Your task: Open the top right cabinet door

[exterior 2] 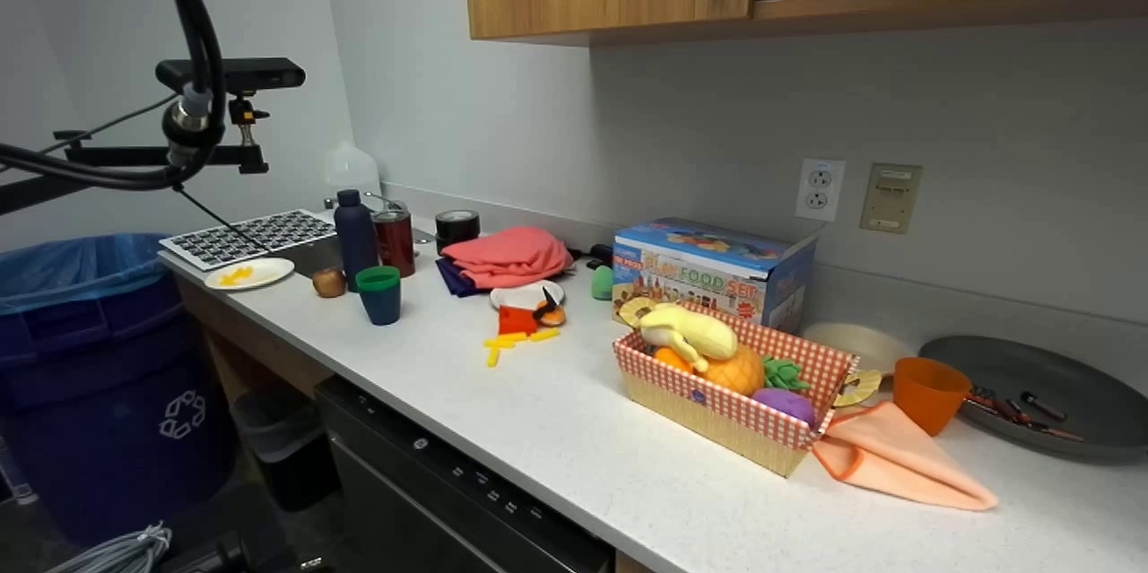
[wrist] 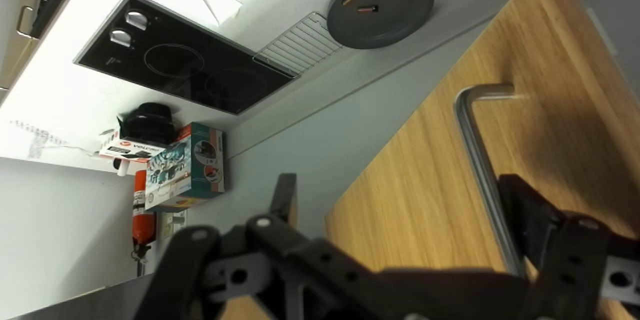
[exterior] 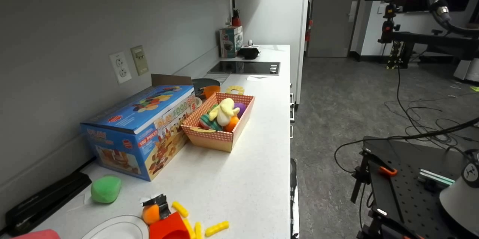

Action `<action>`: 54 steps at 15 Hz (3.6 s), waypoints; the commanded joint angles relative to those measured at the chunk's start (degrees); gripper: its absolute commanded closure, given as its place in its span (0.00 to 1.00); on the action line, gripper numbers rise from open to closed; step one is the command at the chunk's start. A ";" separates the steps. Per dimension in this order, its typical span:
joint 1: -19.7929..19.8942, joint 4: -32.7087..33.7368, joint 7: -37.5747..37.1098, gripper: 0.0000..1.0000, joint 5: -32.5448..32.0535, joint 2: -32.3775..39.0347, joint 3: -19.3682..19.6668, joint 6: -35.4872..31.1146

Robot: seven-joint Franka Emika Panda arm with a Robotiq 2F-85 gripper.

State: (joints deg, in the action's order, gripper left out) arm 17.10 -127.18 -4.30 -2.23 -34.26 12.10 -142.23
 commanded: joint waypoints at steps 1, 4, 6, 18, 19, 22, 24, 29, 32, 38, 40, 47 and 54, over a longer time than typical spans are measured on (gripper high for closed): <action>-0.50 1.18 -0.12 0.00 0.46 0.17 -0.23 5.48; -3.13 4.27 3.53 0.00 2.28 0.69 1.51 16.26; -3.56 6.16 5.88 0.00 1.22 1.72 1.89 22.61; -9.01 16.04 22.77 0.00 6.01 -2.12 5.12 56.16; -9.78 16.17 23.74 0.00 7.09 -2.94 5.22 58.45; -11.46 13.94 25.14 0.00 10.56 -5.97 4.84 60.20; -12.19 10.81 25.52 0.00 12.41 -8.11 4.12 57.80; -13.45 3.34 24.45 0.00 16.65 -11.91 1.43 49.65; -14.59 -1.28 24.88 0.00 18.93 -14.16 -0.84 39.45; -18.84 -7.26 27.36 0.00 17.88 -13.04 -2.98 15.19; -19.99 -8.71 29.47 0.00 15.92 -11.63 -2.54 7.74; -20.20 -7.59 25.67 0.00 15.60 -11.59 -2.28 11.82; -21.54 -6.99 25.51 0.00 16.63 -3.95 -1.88 -4.03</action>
State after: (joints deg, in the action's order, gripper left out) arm -2.14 -135.11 21.95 14.71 -41.83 9.11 -139.89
